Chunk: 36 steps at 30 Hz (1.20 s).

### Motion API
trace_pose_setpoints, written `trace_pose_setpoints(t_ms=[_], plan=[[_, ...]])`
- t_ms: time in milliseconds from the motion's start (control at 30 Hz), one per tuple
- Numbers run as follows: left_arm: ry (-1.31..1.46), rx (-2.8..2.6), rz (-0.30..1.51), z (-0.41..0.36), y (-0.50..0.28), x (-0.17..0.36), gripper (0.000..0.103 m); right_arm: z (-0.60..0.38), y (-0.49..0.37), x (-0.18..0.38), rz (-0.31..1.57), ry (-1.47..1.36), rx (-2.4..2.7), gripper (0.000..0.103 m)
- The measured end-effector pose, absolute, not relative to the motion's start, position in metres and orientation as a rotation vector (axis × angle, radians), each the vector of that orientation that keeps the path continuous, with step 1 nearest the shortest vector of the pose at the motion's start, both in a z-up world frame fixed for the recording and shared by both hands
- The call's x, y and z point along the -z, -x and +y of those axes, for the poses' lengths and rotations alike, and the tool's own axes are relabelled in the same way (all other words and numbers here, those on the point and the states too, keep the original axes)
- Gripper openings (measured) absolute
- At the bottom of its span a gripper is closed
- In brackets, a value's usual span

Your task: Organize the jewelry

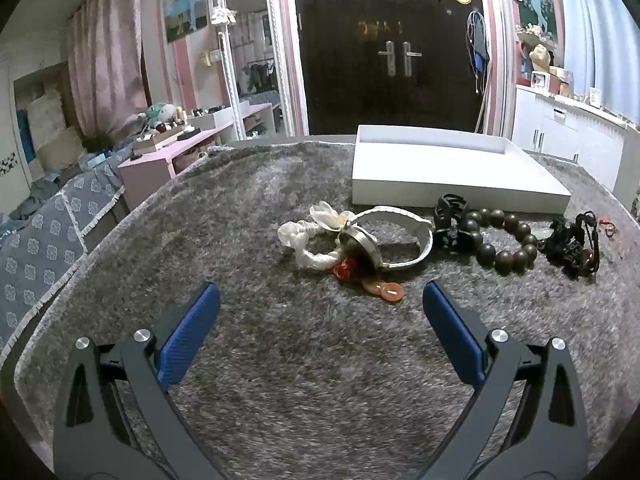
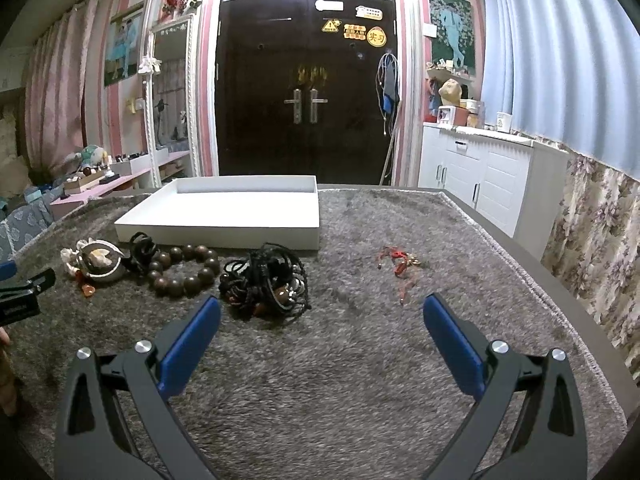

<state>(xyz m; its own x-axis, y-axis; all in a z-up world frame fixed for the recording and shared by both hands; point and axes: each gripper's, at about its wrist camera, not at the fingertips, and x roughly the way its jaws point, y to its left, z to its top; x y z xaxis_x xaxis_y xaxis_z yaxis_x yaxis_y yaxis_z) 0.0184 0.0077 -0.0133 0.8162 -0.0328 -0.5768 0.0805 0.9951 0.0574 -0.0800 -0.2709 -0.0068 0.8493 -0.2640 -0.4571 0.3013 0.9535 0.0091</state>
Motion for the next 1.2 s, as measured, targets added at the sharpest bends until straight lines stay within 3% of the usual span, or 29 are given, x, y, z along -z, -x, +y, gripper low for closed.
trace_pose_setpoints(t_ms=[600,1067,1100,1200], plan=[[-0.075,0.045,0.595,0.01,-0.019,0.01,0.1,-0.269,0.074,0.009,0.508,-0.069,0.294,0.101],[-0.097,0.127,0.649,-0.01,-0.051,-0.016,0.1,-0.272,0.012,-0.005,0.595,-0.126,0.157,0.1],[-0.097,0.134,0.652,-0.011,-0.054,-0.016,0.1,-0.273,0.009,-0.004,0.596,-0.122,0.16,0.099],[-0.104,0.152,0.649,-0.016,-0.065,-0.015,0.1,-0.276,-0.005,0.002,0.628,-0.126,0.157,0.08]])
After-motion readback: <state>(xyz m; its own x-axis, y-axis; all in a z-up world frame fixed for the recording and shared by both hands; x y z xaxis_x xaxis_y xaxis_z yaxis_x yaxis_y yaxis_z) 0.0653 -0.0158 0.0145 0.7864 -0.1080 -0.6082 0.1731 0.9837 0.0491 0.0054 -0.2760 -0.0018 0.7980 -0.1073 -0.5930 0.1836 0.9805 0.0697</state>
